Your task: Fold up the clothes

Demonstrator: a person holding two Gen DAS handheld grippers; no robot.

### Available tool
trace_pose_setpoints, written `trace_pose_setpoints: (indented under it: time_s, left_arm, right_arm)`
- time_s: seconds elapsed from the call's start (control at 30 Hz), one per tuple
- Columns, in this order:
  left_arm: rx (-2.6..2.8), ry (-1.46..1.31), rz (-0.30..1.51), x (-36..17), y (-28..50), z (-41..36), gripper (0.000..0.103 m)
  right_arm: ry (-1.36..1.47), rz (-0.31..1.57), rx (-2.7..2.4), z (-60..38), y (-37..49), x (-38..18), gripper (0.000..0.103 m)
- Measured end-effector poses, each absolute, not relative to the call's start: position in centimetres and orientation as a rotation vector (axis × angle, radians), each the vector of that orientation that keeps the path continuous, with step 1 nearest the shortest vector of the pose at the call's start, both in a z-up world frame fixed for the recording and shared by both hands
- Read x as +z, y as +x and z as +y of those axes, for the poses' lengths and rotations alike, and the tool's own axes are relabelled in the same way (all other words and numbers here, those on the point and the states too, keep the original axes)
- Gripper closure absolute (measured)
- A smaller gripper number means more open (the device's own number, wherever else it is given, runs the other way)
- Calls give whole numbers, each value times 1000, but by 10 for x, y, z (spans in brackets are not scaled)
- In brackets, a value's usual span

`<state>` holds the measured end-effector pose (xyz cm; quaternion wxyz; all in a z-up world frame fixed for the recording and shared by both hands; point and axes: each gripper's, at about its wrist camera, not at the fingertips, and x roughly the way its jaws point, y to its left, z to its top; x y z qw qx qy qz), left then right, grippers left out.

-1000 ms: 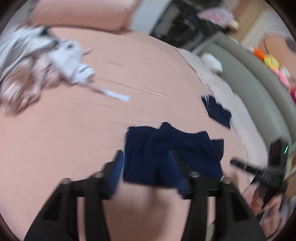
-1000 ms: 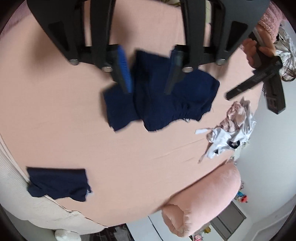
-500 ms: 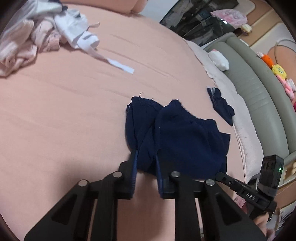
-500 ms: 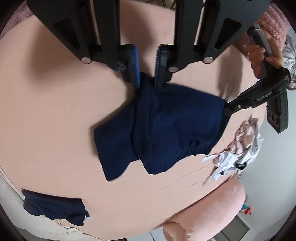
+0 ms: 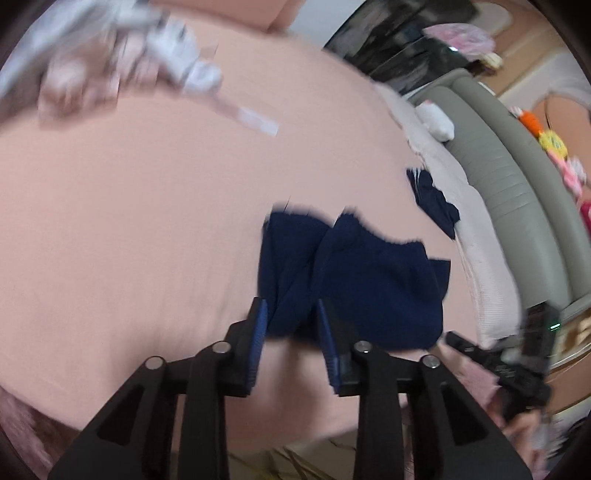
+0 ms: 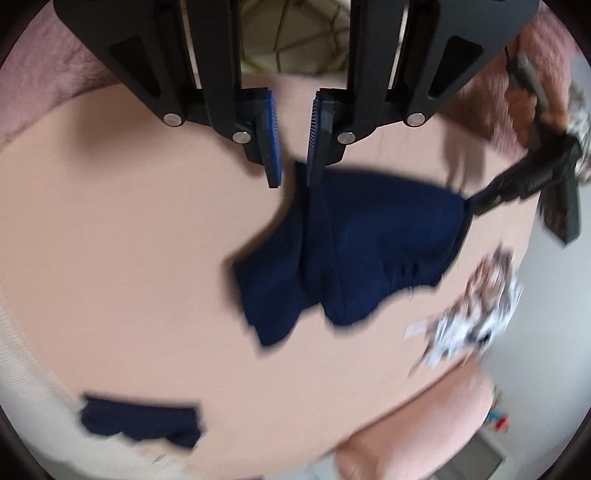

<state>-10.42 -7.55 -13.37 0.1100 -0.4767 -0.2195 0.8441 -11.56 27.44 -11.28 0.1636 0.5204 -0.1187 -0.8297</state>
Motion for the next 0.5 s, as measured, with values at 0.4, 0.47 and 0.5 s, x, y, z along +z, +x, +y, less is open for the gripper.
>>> trace_pose_setpoints:
  time_s: [0.4, 0.47, 0.5]
  left_arm:
    - [2523, -1472, -308, -146, -137, -49, 90]
    - [2505, -1466, -406, -143, -134, -65, 91]
    - [2503, -1455, -449, -141, -132, -70, 91]
  right_arm:
    - [1496, -105, -2290, 220, -153, -136, 103]
    - [1500, -167, -2311, 239, -154, -130, 103]
    - [1493, -223, -2304, 247, -153, -128, 101]
